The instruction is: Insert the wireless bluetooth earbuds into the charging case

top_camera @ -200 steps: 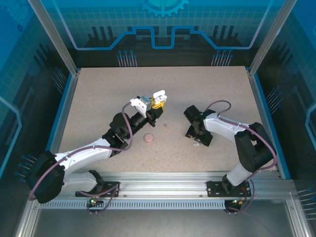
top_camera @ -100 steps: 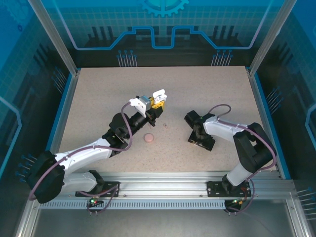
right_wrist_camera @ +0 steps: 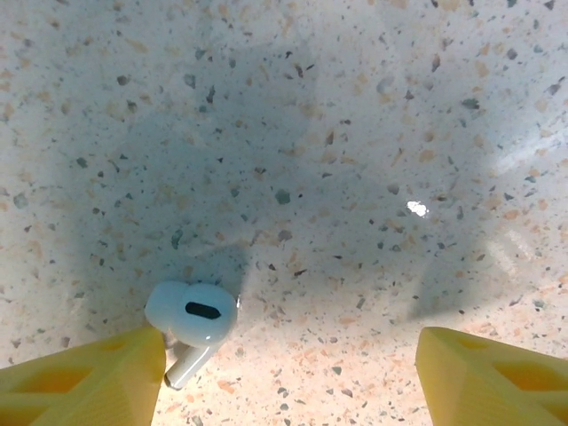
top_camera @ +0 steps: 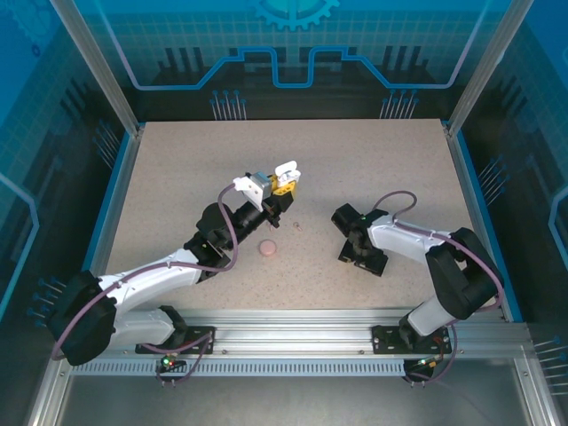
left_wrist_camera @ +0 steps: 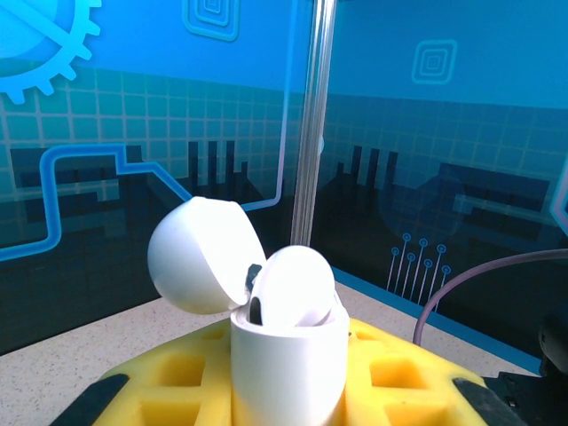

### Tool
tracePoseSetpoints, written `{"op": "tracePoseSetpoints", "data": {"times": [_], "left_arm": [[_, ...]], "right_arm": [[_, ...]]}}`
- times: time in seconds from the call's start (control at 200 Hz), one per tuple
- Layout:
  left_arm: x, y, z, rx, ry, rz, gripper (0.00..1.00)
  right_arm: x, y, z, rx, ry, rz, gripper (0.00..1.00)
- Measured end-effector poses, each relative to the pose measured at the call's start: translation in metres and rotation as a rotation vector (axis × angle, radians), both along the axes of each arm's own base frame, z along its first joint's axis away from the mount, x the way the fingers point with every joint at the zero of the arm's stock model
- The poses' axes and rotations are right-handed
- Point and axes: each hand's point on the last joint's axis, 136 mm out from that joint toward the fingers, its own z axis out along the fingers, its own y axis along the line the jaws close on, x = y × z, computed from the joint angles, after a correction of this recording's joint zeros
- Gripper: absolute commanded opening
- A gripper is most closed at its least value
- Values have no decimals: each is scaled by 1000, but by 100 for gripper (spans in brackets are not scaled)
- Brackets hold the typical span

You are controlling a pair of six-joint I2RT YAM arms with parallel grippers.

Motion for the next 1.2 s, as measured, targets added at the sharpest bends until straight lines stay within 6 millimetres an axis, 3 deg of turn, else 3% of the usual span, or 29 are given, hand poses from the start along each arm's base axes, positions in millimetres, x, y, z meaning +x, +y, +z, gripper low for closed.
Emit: {"op": "tracePoseSetpoints", "data": {"times": [0.27, 0.465, 1.201], "left_arm": [[0, 0, 0, 0, 0, 0, 0], [0, 0, 0, 0, 0, 0, 0], [2, -2, -4, 8, 8, 0, 0]], "right_arm": [[4, 4, 8, 18, -24, 41, 76], [19, 12, 15, 21, -42, 38, 73], [23, 9, -2, 0, -6, 3, 56]]}}
